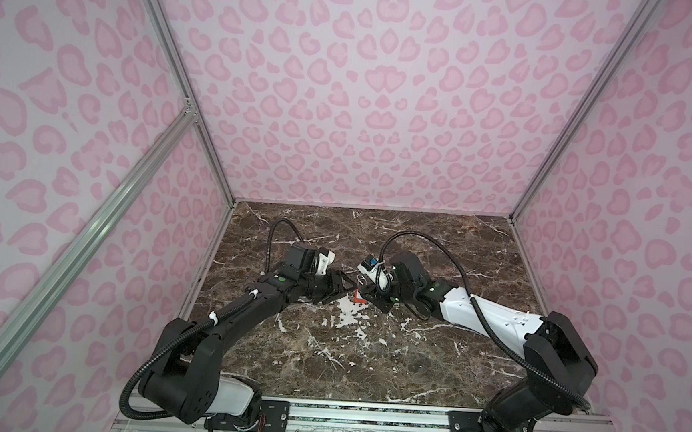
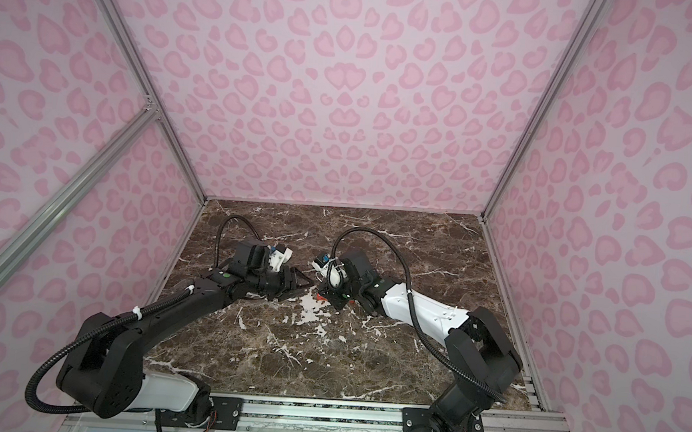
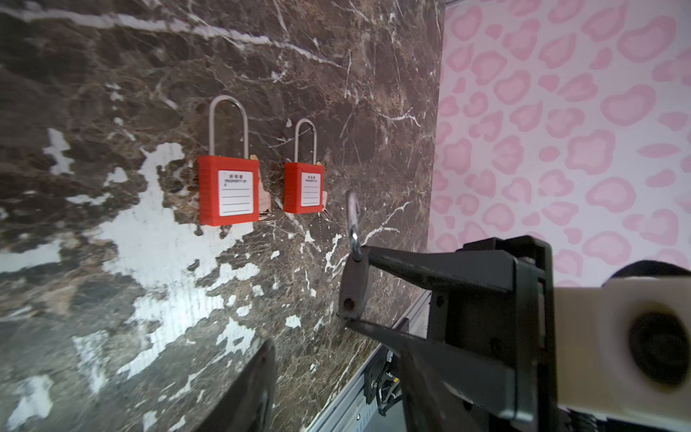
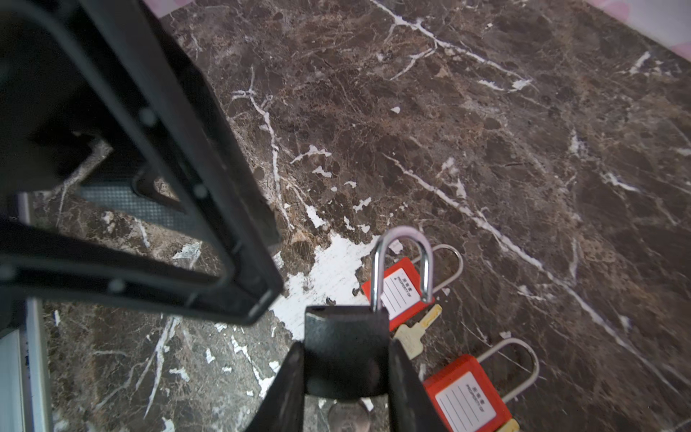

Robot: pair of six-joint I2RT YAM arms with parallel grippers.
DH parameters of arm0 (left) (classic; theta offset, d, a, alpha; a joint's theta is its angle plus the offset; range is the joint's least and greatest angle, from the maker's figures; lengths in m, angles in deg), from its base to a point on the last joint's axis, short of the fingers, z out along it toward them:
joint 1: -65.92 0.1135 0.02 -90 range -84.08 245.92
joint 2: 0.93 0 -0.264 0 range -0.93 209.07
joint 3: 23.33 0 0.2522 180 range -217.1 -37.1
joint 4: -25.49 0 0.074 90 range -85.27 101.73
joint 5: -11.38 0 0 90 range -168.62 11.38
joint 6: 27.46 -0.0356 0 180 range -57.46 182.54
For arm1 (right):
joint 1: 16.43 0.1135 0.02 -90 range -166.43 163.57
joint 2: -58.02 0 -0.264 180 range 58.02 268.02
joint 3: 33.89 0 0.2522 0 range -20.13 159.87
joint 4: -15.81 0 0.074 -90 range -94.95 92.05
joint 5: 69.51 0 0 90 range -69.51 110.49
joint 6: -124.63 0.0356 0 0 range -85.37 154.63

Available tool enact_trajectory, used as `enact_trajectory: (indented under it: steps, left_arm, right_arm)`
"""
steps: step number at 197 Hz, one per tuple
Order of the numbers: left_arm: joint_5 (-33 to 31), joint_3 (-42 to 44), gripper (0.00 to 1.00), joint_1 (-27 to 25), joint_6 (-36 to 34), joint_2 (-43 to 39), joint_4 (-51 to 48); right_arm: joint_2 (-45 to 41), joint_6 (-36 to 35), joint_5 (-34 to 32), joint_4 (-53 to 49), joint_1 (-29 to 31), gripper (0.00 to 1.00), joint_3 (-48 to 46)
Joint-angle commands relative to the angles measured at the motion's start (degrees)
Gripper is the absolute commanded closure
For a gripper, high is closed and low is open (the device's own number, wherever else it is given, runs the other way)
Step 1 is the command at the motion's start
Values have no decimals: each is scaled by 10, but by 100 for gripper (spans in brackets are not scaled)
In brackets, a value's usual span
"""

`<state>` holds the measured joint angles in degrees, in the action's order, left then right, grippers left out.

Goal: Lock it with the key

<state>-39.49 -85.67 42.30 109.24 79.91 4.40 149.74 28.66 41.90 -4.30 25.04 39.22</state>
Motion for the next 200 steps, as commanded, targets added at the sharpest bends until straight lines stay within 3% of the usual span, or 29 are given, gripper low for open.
enact_trajectory:
  steps: [1,93,126,148,165,200]
  left_arm:
    - [19,-11,49,-8,6,12,32]
    - [17,-20,63,-20,26,32,64]
    - [19,-19,76,-20,24,33,62]
    - [16,-19,94,-20,24,30,60]
    - [14,-20,96,-20,24,28,58]
    - [11,-22,96,-20,23,24,58]
  right_arm:
    - [-4,13,19,30,-2,75,-2]
    - [-24,8,60,53,-2,74,-10]
    - [-26,14,81,65,-2,74,-14]
    - [-23,15,73,62,-2,74,-14]
    - [-23,18,76,64,-2,74,-14]
    - [-30,21,67,66,-1,59,-15]
